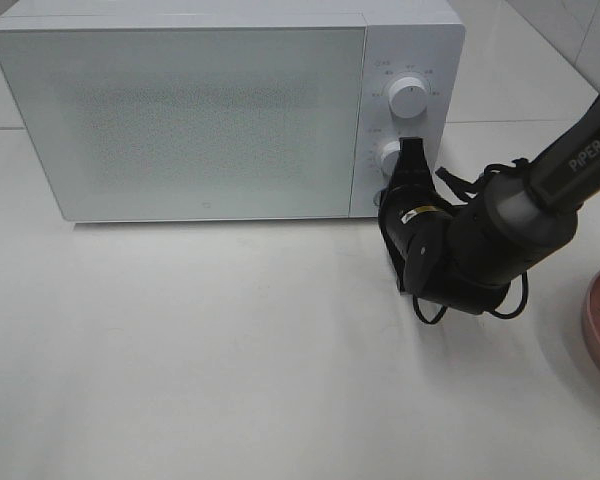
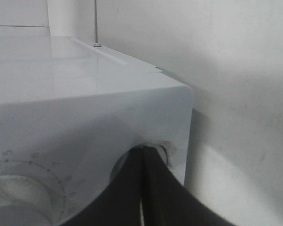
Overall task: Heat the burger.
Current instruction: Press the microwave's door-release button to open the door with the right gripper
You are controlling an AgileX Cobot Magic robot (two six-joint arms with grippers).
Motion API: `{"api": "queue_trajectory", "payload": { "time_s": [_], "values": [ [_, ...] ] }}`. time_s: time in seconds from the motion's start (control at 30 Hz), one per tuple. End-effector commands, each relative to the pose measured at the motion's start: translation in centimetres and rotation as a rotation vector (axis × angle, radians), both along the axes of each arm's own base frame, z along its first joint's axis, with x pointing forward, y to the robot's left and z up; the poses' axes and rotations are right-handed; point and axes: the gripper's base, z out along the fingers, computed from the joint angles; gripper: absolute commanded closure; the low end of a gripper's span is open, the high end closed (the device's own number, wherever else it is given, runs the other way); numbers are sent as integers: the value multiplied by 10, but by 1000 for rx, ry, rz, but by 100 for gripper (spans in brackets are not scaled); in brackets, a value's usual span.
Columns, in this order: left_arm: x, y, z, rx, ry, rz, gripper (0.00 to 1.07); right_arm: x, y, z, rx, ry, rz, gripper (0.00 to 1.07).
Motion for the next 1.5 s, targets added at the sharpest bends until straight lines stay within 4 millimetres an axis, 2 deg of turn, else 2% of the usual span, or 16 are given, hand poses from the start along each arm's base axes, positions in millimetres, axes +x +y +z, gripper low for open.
{"api": "queue_trajectory", "payload": {
  "time_s": [0.03, 0.17, 0.53, 0.77, 1.23, 1.5],
  "values": [
    [-2, 0, 1, -4, -28, 0, 7, 9, 0, 3, -13, -41, -9, 107],
    [-2, 0, 1, -4, -27, 0, 7, 11, 0, 3, -19, -68, -19, 107],
    [-2, 0, 1, -4, -27, 0, 7, 30, 9, 22, 5, -192, -42, 107],
    [-2, 0, 1, -4, -27, 0, 7, 42, 15, 21, -3, -237, -53, 107],
    [-2, 0, 1, -4, -27, 0, 7, 42, 16, 25, -33, -242, -35, 107],
    [-2, 0, 1, -4, -27, 0, 7, 28, 11, 24, -61, -168, -6, 107]
  ]
}}
